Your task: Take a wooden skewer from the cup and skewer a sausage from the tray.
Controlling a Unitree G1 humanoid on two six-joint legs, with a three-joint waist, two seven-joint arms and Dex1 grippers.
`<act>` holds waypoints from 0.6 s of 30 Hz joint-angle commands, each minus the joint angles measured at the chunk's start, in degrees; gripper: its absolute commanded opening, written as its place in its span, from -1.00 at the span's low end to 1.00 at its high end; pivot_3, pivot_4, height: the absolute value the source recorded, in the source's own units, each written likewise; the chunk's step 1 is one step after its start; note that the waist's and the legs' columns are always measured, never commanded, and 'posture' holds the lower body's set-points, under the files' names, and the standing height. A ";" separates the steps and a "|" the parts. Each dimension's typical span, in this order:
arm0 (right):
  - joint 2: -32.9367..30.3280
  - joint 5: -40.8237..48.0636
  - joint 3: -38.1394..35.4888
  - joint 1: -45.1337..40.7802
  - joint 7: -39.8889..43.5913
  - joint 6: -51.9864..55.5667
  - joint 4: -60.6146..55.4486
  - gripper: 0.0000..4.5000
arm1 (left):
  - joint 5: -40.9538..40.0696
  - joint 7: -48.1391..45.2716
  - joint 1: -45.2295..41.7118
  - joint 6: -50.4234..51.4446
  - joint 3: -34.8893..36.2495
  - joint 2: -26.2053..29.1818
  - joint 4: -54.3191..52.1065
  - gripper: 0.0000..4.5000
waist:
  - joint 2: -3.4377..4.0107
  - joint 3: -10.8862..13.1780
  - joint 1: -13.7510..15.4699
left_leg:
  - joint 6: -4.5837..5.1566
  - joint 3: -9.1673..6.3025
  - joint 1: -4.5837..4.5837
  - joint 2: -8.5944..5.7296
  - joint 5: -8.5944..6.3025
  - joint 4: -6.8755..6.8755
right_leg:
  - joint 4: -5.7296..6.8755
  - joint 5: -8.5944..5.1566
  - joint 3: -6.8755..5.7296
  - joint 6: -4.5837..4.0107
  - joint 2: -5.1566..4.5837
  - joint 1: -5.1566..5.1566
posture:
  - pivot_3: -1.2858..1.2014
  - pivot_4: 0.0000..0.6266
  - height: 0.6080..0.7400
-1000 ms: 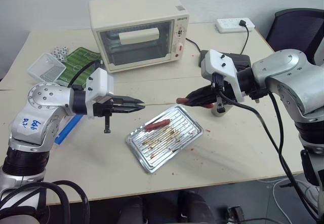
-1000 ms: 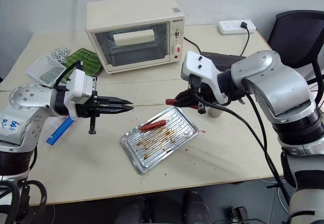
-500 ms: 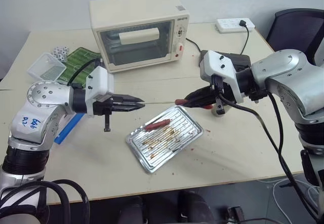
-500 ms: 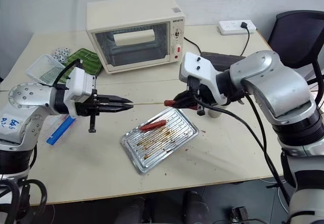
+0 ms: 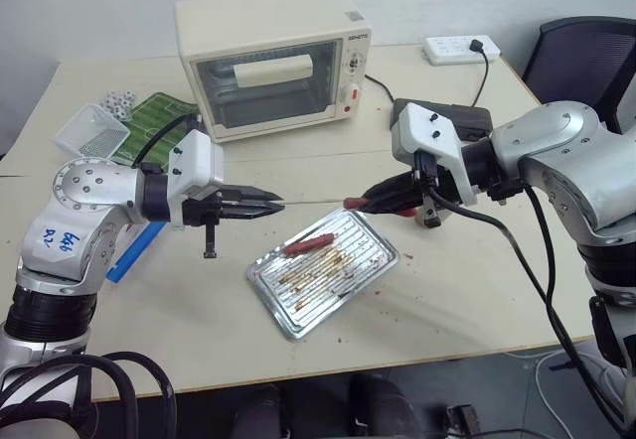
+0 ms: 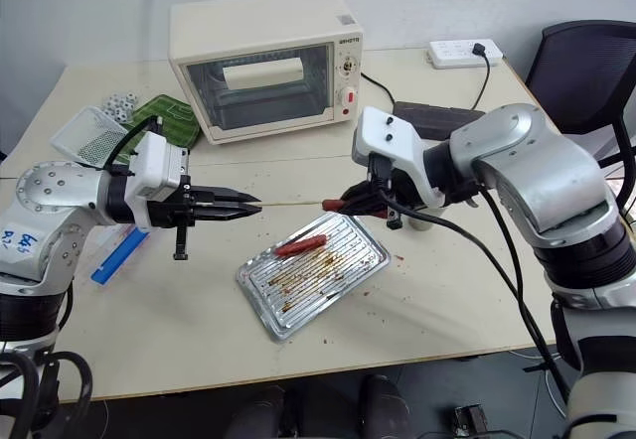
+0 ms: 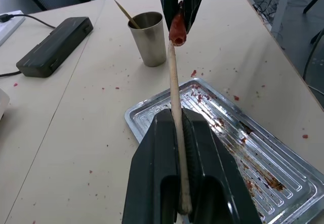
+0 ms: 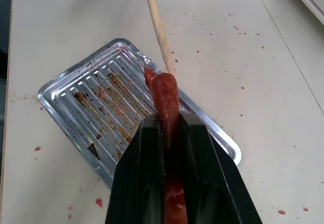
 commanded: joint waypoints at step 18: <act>-0.87 -0.16 -1.82 0.13 -0.51 -0.94 -0.41 -0.85 | 0.01 -0.30 -0.78 -1.58 1.28 0.43 -0.26 -1.00 | 0.00 0.00 0.00 | 0.00 0.00 -0.01 0.00 0.00 0.05 | 0.03 0.00 0.00 0.00 0.00 0.00 | 0.03 -0.52 1.00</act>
